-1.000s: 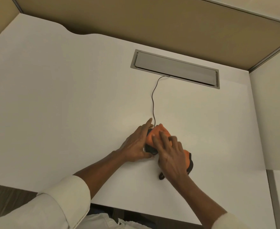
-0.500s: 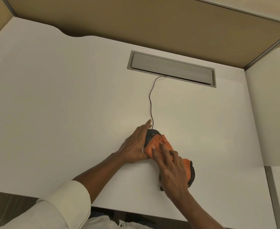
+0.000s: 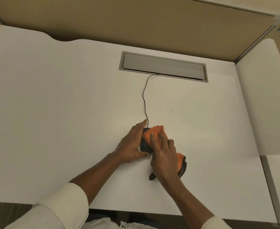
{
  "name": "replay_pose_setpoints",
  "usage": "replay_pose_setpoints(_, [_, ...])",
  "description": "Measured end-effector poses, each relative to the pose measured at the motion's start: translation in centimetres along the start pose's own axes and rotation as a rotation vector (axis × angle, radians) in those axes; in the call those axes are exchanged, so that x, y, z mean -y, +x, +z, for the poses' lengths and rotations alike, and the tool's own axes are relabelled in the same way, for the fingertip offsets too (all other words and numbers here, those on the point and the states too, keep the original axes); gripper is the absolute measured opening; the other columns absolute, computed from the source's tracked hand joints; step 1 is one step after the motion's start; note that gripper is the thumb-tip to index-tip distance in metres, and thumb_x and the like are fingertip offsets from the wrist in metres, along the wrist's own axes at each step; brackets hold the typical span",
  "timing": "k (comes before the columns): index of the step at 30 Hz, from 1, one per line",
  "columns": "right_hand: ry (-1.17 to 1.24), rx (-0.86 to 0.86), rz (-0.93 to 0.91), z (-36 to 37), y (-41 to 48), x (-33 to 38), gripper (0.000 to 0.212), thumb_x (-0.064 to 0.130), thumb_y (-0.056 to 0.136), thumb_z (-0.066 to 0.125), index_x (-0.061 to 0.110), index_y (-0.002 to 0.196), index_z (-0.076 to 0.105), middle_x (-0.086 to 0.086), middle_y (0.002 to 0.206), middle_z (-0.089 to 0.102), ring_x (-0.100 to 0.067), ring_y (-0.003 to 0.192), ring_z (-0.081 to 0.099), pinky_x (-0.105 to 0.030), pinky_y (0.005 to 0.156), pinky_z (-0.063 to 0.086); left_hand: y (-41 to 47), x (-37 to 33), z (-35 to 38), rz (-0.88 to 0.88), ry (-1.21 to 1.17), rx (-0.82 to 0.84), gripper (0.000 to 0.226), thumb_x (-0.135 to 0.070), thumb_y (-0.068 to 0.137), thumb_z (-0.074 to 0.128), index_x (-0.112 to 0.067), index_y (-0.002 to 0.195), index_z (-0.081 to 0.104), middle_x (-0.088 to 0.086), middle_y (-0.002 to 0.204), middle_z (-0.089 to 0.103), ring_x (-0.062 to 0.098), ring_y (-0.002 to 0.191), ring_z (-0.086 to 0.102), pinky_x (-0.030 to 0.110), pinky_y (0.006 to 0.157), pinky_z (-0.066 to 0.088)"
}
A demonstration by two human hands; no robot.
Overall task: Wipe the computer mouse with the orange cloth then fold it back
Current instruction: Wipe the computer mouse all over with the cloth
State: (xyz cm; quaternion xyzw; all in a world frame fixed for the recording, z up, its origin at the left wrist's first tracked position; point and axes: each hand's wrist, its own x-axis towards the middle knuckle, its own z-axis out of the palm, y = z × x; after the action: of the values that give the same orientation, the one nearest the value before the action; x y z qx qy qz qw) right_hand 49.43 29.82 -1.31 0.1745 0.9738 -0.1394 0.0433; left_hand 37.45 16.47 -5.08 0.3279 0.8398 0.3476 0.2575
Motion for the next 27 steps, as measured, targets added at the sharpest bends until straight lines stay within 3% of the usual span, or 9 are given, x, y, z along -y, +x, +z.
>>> replay_pose_setpoints(3, [-0.024, 0.006, 0.001, 0.5, -3.7, 0.1, 0.085, -0.014, 0.072, 0.067, 0.011, 0.153, 0.055, -0.023, 0.152, 0.054, -0.041, 0.117, 0.058, -0.048, 0.082, 0.058, -0.1, -0.2, -0.2, 0.008, 0.011, 0.005, 0.132, -0.059, 0.074, 0.087, -0.029, 0.171, 0.001, -0.007, 0.177, 0.018, 0.014, 0.161, 0.028, 0.046, 0.124, 0.043])
replay_pose_setpoints(8, [-0.103, 0.116, 0.056, 0.2, -6.0, 0.2, 0.098, -0.012, 0.047, 0.085, 0.004, 0.142, 0.066, -0.031, 0.137, 0.065, -0.050, 0.110, 0.070, -0.053, 0.082, 0.063, -0.1, -0.3, -0.4, 0.035, 0.058, 0.002, 0.125, -0.046, 0.077, 0.090, -0.022, 0.171, 0.011, -0.004, 0.174, 0.024, 0.016, 0.159, 0.029, 0.046, 0.121, 0.045])
replay_pose_setpoints(13, [-0.072, 0.163, 0.077, 0.0, -5.9, 0.6, 0.096, -0.004, 0.043, 0.098, 0.002, 0.135, 0.071, -0.031, 0.131, 0.070, -0.050, 0.108, 0.074, -0.057, 0.081, 0.065, -0.1, 0.0, -0.3, 0.038, 0.069, 0.007, 0.122, -0.049, 0.079, 0.088, -0.023, 0.171, 0.012, -0.005, 0.173, 0.027, 0.016, 0.158, 0.032, 0.045, 0.121, 0.045])
replay_pose_setpoints(21, [-0.079, 0.154, 0.046, 0.0, -5.9, 0.3, 0.100, -0.005, 0.041, 0.095, 0.004, 0.137, 0.070, -0.030, 0.132, 0.069, -0.051, 0.110, 0.073, -0.058, 0.082, 0.064, -0.3, 0.4, 0.0, 0.047, 0.076, -0.013, 0.113, -0.051, 0.077, 0.087, -0.023, 0.167, 0.024, -0.004, 0.163, 0.038, 0.016, 0.148, 0.043, 0.047, 0.109, 0.055])
replay_pose_setpoints(27, [-0.148, 0.200, 0.034, -0.4, -6.8, -0.4, 0.106, 0.012, 0.026, 0.107, 0.006, 0.127, 0.077, -0.028, 0.127, 0.072, -0.049, 0.108, 0.075, -0.055, 0.079, 0.066, -0.6, 0.8, 0.3, 0.087, 0.062, -0.042, 0.105, -0.044, 0.078, 0.089, -0.024, 0.164, 0.032, -0.009, 0.166, 0.037, 0.011, 0.154, 0.038, 0.045, 0.109, 0.056])
